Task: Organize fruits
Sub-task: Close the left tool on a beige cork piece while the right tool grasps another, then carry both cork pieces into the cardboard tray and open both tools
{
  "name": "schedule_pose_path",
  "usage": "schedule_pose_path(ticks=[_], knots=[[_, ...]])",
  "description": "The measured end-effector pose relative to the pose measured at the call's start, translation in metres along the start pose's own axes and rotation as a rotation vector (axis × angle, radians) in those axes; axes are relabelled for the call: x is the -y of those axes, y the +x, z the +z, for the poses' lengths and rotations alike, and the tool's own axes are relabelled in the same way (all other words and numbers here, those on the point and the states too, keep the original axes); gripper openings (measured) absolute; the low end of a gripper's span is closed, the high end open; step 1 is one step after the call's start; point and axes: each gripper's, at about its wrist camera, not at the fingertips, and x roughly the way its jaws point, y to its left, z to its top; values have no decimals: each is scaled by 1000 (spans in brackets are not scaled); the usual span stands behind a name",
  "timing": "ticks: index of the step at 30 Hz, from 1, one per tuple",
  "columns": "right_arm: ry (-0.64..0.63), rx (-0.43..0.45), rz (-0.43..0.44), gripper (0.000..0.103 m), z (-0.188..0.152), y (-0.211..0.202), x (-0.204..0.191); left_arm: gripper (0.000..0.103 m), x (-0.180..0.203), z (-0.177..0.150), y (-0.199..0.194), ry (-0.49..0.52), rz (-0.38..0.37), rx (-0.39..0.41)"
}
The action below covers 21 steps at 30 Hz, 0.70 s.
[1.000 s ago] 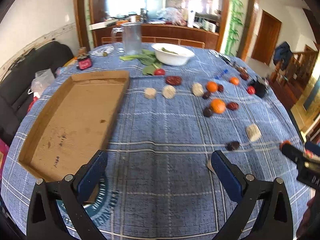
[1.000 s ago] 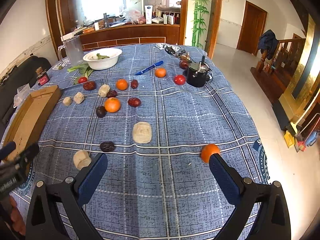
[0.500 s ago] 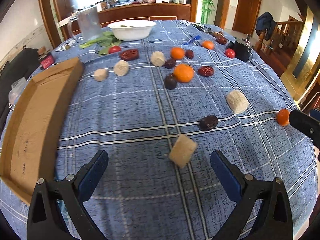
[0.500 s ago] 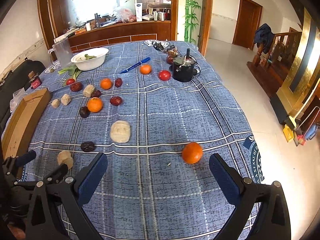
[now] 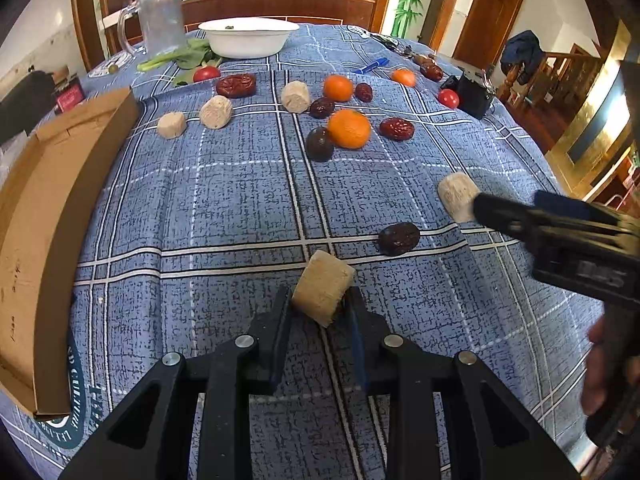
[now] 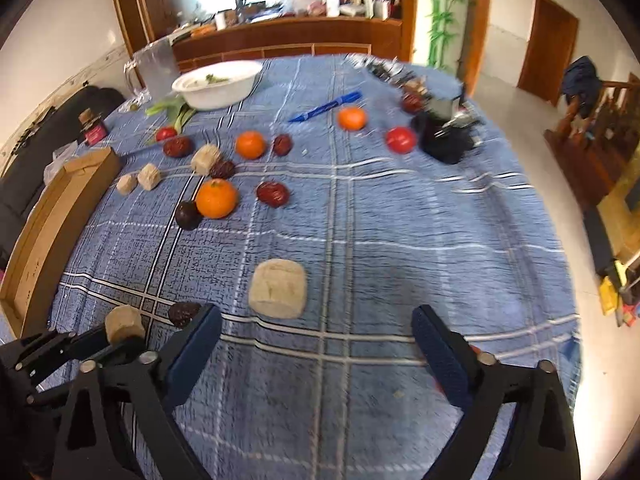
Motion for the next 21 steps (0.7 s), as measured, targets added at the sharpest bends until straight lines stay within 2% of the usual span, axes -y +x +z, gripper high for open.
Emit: schedule_pose_path(ticks=[3,4,5,6,7,11,16,21], knots=[[-16,-42,37,78,3,17,-5,26,-1,1,1,-14,-9,1],[-21,-52,51,66,3,22,-6,26,-2,0,0,-18,-14,2],[-25,-65,68,49,3,26,-6,25,-3,0,0,-24,-21,4],[-28,-69,76,48,3,29,-8,25,-4,0,0,-30,-31,6],[-37,-47,84,36,3,26,-9,25,-7,0,-1,-39,-49,9],[-48,-13,96,36,2,18,-9,25,-15,-2,-3,-77,-93,11],[-64,23,93,36,-4,-1,-9,25,-12,-4,-9,-59,-87,26],[-85,54,78,37,-16,-24,-15,26,-17,-4,-26,-61,-121,58]])
